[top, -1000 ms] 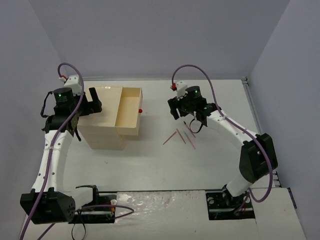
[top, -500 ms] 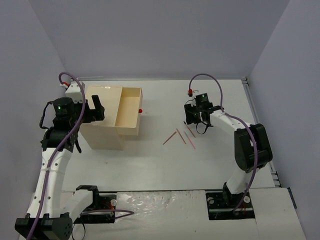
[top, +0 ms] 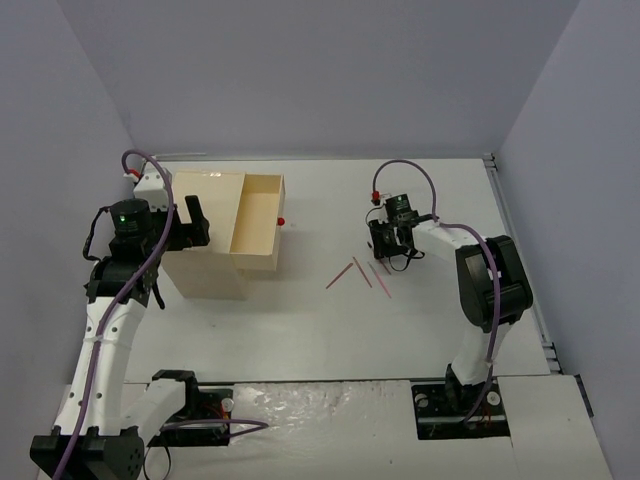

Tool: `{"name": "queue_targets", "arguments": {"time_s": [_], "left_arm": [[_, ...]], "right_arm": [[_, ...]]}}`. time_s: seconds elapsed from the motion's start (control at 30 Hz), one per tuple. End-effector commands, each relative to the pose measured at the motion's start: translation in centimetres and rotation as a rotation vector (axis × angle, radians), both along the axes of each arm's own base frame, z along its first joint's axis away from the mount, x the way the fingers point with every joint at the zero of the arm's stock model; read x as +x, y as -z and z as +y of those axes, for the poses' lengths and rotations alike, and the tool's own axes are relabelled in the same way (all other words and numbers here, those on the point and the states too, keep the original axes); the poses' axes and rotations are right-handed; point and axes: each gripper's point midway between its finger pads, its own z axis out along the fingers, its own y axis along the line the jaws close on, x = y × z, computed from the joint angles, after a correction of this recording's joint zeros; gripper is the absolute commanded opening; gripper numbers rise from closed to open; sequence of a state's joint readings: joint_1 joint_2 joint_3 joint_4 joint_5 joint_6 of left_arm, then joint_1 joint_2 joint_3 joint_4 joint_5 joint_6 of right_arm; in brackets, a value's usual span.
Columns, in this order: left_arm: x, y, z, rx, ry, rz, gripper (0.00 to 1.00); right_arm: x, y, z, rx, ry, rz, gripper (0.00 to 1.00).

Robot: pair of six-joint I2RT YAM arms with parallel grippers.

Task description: Organize the makeup

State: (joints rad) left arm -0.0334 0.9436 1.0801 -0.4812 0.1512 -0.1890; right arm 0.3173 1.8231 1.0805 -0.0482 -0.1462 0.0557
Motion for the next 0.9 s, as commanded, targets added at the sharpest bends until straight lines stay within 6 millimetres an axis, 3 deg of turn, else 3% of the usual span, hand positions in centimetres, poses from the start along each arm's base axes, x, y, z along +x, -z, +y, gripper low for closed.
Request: {"name": "queue_targets", "arguments": {"time_s": [0.0,0.2,0.33,0.4,0.5,0.6,0.7,0.77,0.87], "left_arm": [[0.8,-2.2,0.2,0.009,-0.009,-0.081,0.97],[0.8,-2.2,0.3,0.01,-0.016,-0.081,0.97],[0.8,-2.2,0.4,0.012,-0.019,-0.08,0.97],[0.8,-2.1,0.4,0.012,-0.018,-0.08,0.97],[0.8,-2.2,0.5,0.013,-0.021,-0.082,0.97],[0.8,-2.3,0.5,0.012,-0.022,-0.084,0.97],[0.8,-2.2,0.6,0.014,-0.031,-0.085,0.97],[0.8,-2.2,0.7,0.013,-0.039,-0.084,0.97],[0.8,-2.2,0.9,0.01,-0.045,-0.087,0.97]], "right_arm": [[-0.2,0.3,0.4,-0.014,-0.021,0.014,0.33],[-0.4,1.2,-0.3,-0.067,-0.011,0.034,0.22],[-0.1,1.0,-0.9,-0.103,0.002,0.019,0.09],[0.0,0.6,-1.0,-0.109,0.002,0.011,0.01],[0.6,-1.2,-0.7,-0.09,0.01,-0.032,0.0],[1.2,-4.8,0.3,-0.035,0.006,-0.111,0.0],[1.9,-9.5,2.5,0.053,-0.009,-0.205,0.0],[2.0,-14.1,4.4,0.128,-0.011,-0.297,0.0],[1.8,-21.1,8.7,0.253,-0.052,-0.439,0.0]]}}
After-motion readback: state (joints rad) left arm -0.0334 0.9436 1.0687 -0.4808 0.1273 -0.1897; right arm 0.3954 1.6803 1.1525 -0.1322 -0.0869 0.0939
